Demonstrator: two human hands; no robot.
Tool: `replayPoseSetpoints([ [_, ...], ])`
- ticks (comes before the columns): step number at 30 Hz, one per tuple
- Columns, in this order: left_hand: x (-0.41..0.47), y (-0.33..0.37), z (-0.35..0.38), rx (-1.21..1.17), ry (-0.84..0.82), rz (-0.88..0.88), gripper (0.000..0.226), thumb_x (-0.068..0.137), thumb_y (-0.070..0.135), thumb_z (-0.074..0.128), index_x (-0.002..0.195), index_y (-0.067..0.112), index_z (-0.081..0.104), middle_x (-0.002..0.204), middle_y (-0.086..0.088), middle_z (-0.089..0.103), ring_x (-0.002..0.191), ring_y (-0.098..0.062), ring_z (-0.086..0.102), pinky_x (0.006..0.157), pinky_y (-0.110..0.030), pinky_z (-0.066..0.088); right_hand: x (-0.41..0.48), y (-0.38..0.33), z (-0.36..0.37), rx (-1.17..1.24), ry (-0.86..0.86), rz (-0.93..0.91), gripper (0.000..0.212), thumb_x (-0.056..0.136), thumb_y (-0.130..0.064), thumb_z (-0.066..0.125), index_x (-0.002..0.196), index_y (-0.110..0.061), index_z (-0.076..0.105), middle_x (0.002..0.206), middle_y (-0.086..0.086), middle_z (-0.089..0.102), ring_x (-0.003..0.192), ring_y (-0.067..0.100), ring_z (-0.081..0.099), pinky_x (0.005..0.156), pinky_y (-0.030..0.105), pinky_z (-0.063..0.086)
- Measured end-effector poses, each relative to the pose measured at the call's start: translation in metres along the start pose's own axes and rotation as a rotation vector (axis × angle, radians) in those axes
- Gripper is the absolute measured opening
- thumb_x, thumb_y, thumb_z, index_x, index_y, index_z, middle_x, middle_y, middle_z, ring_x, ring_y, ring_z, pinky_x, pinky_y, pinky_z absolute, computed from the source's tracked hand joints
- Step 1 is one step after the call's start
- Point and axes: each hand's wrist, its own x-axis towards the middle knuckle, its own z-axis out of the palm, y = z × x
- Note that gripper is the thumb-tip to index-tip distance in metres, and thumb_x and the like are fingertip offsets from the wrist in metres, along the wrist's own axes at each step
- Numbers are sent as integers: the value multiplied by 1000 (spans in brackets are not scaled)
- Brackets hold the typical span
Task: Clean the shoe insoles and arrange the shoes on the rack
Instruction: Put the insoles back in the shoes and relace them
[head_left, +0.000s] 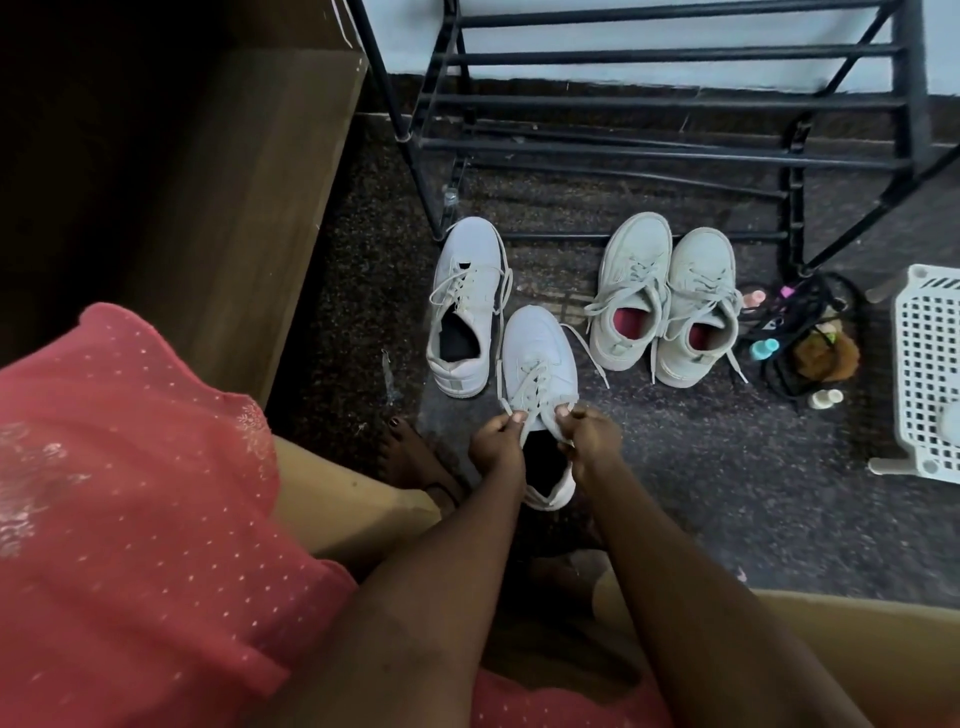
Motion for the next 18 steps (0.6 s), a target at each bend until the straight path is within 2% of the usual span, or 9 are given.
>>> replayPoseSetpoints([
  [3,16,-12,0,-53,5,-103,25,84,13,66,60,19,72,78,-9,72,85,-32,69,83,-47,56,4,9,0,89,107,23,22,86,6,59,70,-10,59,74,7,60,78,21,58,74,33,51],
  [5,26,-19,-2,-91,-20,-145,29,82,12,68,55,22,72,77,-10,72,83,-30,69,83,-48,56,2,14,0,191,124,42,25,86,9,57,68,-8,55,71,7,59,69,17,57,66,28,51],
  [7,9,-1,-7,-84,-40,-138,21,80,11,70,60,15,71,76,-10,71,77,-24,66,85,-46,56,-2,12,1,257,44,38,24,87,10,54,71,-8,55,69,5,57,60,11,52,55,20,48],
  [9,-3,14,-11,-104,-46,-59,13,84,12,67,72,11,69,75,-9,71,76,-23,64,85,-40,55,-7,8,1,231,-50,0,22,89,7,51,74,-9,57,74,4,59,64,11,53,61,19,49],
  [11,-15,28,-12,-125,-67,24,19,90,13,59,73,11,64,65,1,69,73,-21,63,82,-37,52,-16,3,1,194,-93,-40,22,91,4,49,75,-9,57,77,3,61,71,12,57,69,22,49],
  [14,-31,47,-8,-104,-92,118,26,91,12,56,66,17,61,51,7,64,61,-15,58,80,-36,51,-33,-5,-1,154,-153,-93,24,95,0,45,76,-9,56,73,3,62,63,9,60,55,17,49],
  [18,-57,79,-6,-78,-172,226,25,92,7,54,70,15,63,61,-2,61,58,-17,57,75,-39,52,-56,-18,4,136,-253,-177,22,96,-3,45,79,-8,58,73,4,66,64,10,62,55,18,50],
])
